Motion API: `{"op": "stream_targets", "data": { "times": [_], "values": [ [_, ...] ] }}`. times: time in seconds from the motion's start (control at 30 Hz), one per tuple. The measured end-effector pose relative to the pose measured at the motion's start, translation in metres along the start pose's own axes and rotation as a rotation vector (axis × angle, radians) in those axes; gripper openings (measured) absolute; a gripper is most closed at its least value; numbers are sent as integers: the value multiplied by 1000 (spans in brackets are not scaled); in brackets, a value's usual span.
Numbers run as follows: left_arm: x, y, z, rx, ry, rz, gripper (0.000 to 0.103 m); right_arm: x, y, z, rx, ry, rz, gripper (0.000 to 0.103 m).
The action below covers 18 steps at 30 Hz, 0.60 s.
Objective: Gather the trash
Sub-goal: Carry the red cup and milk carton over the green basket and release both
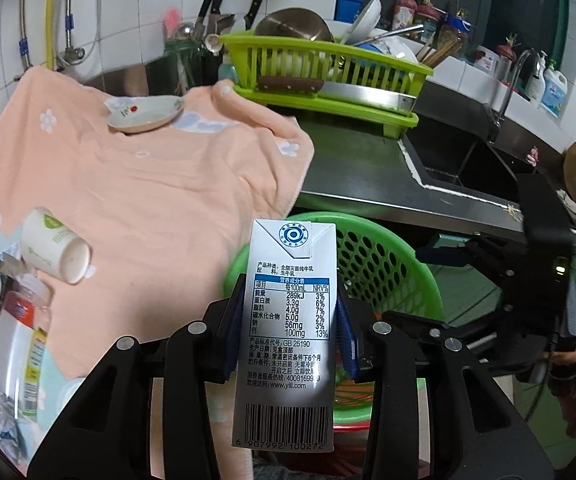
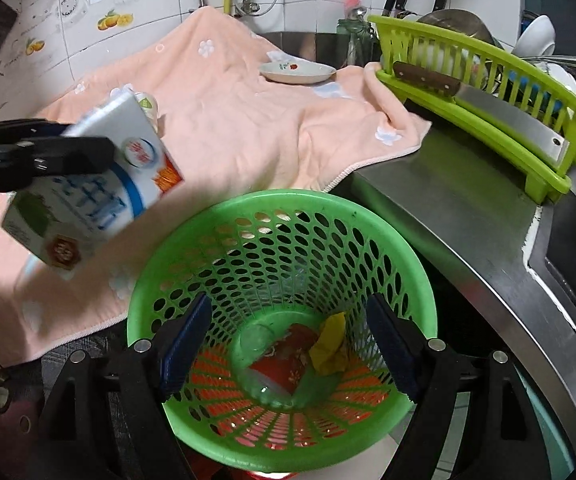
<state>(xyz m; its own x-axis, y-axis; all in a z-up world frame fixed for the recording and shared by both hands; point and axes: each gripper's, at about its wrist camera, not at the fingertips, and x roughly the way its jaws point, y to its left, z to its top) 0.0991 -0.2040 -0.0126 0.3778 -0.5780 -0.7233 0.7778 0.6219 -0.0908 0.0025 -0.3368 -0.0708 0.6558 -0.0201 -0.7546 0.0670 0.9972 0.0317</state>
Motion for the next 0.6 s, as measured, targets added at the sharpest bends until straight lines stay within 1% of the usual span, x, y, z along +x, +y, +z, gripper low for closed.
{"op": "stream_targets", "data": {
  "times": [0.27,0.47,0.57,0.6],
  "values": [
    [20,-12,0,-4,36,-22,40,-10,-1,-9,14,-16,1,79],
    [28,-22,-2,15,49,-19,41,-13,-1,-14,24,-18,6,79],
    [27,-23,-2,16,40,-18,54,-12,-1,-14,28,-16,12,79],
    [26,-23,-2,19,36,-14,56,-12,-1,-15,29,-15,15,79]
  ]
}}
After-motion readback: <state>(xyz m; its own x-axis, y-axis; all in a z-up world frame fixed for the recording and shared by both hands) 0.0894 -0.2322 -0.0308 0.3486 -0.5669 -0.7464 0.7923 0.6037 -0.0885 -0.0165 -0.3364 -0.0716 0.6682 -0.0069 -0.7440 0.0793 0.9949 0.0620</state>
